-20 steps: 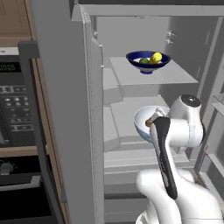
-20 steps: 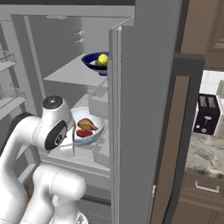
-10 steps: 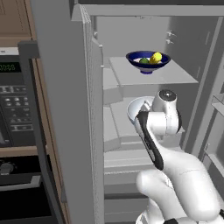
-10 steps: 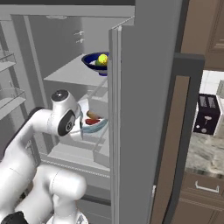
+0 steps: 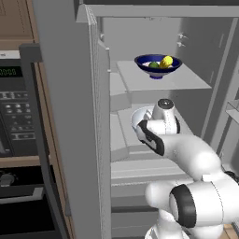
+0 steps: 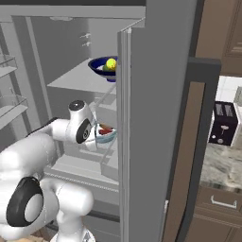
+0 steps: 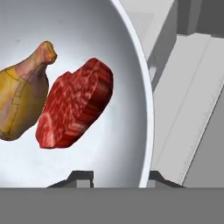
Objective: Place the bowl with the corn and avocado on the top shelf of the fridge. Place the bowl with the steak and chicken drumstick on the second highest shelf of the fridge.
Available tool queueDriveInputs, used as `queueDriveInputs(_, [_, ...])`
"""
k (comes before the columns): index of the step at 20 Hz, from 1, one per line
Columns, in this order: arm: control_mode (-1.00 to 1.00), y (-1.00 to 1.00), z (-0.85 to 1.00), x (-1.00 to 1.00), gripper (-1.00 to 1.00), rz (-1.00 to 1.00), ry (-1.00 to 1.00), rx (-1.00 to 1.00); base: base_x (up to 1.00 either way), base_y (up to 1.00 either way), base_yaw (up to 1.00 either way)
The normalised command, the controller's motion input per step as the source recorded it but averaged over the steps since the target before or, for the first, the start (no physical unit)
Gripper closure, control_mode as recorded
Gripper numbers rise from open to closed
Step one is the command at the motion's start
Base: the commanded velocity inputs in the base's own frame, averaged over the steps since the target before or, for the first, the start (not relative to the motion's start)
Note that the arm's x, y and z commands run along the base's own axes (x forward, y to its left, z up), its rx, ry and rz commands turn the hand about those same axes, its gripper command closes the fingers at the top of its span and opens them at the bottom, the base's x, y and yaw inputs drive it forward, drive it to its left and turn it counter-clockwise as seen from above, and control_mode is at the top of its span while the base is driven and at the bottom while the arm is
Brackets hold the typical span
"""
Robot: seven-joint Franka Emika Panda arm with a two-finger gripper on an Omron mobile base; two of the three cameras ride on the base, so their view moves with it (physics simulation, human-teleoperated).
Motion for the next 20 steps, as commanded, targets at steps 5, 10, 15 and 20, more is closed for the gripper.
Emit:
queueDriveInputs(5, [-1.0, -0.07, -0.28, 0.55, 1.0, 0.0, 0.0, -0.03, 0.0, 0.0, 0.0])
queueDriveInputs(10, [-1.0, -0.05, -0.09, 0.26, -1.0, 0.0, 0.0, -0.01, 0.0, 0.0, 0.0])
queueDriveInputs(15, [-1.0, 0.09, 0.38, -0.61, -1.0, -0.05, -0.18, -0.02, 0.0, 0.0, 0.0])
queueDriveInputs(20, [-1.0, 0.16, 0.86, -0.99, -1.0, -0.07, -0.23, -0.05, 0.0, 0.0, 0.0])
